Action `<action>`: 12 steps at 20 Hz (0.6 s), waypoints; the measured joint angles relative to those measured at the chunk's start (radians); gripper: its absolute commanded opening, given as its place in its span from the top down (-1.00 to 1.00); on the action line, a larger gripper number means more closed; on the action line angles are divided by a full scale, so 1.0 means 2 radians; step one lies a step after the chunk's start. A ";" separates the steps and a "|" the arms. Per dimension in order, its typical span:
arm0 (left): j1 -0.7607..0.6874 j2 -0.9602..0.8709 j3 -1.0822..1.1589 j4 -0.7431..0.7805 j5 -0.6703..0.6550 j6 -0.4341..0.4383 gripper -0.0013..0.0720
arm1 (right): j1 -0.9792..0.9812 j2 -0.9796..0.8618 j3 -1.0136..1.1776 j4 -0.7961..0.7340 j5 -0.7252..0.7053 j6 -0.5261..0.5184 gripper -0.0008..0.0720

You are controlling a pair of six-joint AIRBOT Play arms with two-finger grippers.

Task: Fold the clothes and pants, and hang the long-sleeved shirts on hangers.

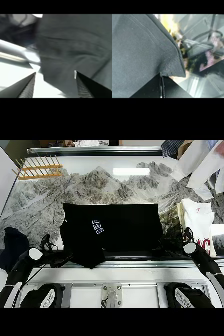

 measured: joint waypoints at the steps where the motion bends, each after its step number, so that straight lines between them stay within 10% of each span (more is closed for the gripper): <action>1: -0.014 -0.012 0.003 -0.004 0.005 -0.003 -0.12 | 0.000 0.000 0.000 0.001 0.000 0.000 0.95; 4: -0.049 -0.051 0.024 0.002 0.014 -0.007 0.94 | 0.000 0.006 0.001 0.003 0.002 -0.004 0.95; 12: -0.075 -0.004 0.104 0.077 -0.073 0.005 0.94 | -0.020 0.044 0.068 -0.082 0.139 -0.038 0.95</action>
